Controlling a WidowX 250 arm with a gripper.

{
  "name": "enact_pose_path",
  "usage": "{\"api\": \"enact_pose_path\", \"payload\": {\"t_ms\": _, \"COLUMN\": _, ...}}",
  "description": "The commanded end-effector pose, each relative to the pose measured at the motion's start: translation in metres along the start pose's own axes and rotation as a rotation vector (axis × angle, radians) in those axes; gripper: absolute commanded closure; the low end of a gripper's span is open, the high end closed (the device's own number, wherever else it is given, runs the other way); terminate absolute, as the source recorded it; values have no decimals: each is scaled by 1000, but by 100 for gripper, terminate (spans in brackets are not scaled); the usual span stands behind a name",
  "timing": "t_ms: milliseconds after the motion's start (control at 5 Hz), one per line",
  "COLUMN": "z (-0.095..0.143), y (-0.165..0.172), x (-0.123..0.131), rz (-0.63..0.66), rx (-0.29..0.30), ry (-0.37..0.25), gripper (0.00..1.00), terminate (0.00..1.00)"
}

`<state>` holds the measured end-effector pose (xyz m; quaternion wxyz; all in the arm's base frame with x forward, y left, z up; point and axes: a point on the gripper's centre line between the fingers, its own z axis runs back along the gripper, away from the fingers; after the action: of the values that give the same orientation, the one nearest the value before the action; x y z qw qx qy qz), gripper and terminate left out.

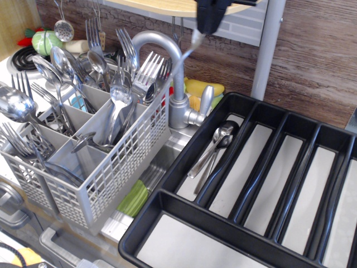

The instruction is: Put small spoon from basket to tray

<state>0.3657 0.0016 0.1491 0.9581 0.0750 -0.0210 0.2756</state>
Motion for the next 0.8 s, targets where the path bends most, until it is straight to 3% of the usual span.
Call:
{"api": "enact_pose_path", "payload": {"t_ms": 0, "z": -1, "y": -18, "x": 10, "rz": 126, "rx": -189, "ry": -5, "gripper": 100, "terminate": 0}}
{"api": "enact_pose_path", "payload": {"t_ms": 200, "z": -29, "y": -20, "x": 1, "rz": 174, "rx": -286, "ry": 8, "gripper": 100, "terminate": 0}}
{"api": "enact_pose_path", "payload": {"t_ms": 400, "z": -50, "y": -14, "x": 0, "rz": 215, "rx": -368, "ry": 70, "gripper": 100, "terminate": 0}}
{"api": "enact_pose_path", "payload": {"t_ms": 600, "z": -72, "y": -12, "x": 3, "rz": 165, "rx": -370, "ry": 44, "gripper": 100, "terminate": 0}}
